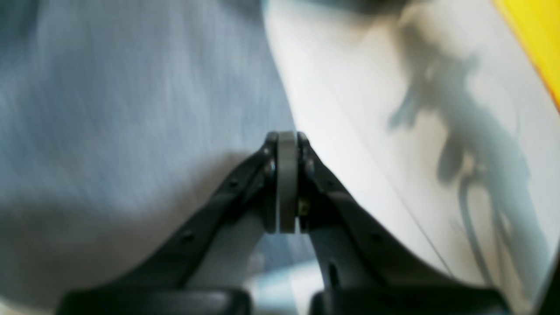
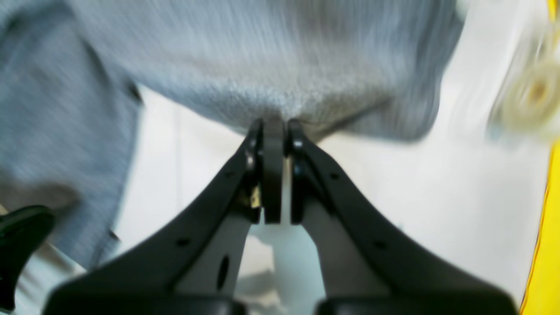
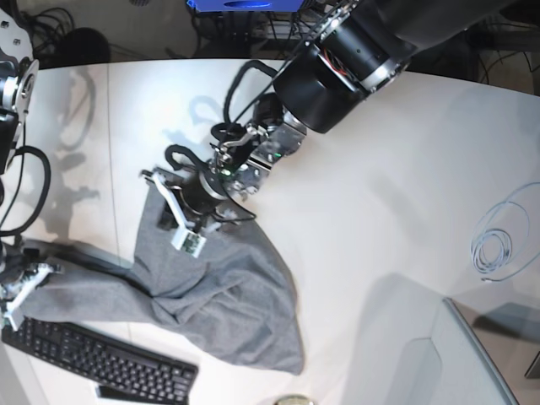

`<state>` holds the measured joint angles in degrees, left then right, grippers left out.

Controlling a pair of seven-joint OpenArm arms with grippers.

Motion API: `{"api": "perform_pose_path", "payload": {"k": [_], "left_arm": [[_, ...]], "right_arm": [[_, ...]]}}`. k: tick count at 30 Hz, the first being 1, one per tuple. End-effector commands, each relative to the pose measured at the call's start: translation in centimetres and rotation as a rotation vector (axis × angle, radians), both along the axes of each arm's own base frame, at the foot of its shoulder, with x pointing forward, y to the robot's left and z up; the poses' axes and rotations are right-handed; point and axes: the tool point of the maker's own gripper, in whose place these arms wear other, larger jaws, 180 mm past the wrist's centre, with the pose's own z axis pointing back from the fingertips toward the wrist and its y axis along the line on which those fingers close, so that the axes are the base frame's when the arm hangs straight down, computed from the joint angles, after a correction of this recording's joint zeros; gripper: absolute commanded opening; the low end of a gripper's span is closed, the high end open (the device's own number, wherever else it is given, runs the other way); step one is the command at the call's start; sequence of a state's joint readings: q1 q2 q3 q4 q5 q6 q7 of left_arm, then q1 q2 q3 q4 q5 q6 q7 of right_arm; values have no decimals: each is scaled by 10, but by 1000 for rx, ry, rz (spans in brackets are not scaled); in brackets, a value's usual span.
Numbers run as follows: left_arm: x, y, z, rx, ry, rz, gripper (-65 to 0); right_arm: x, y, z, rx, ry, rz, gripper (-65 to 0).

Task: Layout the t-shirt on the table in an organized manner, then fold the t-shirt properly
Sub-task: 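Grasp the grey t-shirt hem with the left gripper and pull it outward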

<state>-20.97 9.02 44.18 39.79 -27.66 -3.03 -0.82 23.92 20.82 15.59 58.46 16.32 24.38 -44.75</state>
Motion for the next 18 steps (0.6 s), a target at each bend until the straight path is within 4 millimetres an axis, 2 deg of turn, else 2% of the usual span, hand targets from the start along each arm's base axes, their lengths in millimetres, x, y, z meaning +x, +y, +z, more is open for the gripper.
{"api": "perform_pose_path", "payload": {"k": [1, 3, 5, 8, 12, 14, 16, 18], "left_arm": [[7, -5, 12, -21, -49, -4, -650], [9, -1, 7, 16, -58, 1, -650], [18, 19, -8, 99, -51, 44, -650], [19, 44, -34, 177, -5, 75, -650], [20, 53, -41, 215, 8, 75, -650], [17, 57, -45, 223, 16, 74, -650], [5, 72, -61, 268, 75, 70, -650], [-4, 95, -75, 314, 126, 76, -650]], "right_arm": [[5, -10, 12, -17, -30, -8, -644], [-1, -10, 5, -17, -13, -8, -644], [-3, -9, 4, -14, -13, -8, -644], [-6, -6, 6, -29, -25, 4, -644], [-9, 0, 13, -51, -55, 28, -644], [-15, -1, 14, -63, -38, 33, -644], [-19, 1, 18, -79, -25, 44, -644], [-27, 3, 19, -98, -10, 57, -644]]}}
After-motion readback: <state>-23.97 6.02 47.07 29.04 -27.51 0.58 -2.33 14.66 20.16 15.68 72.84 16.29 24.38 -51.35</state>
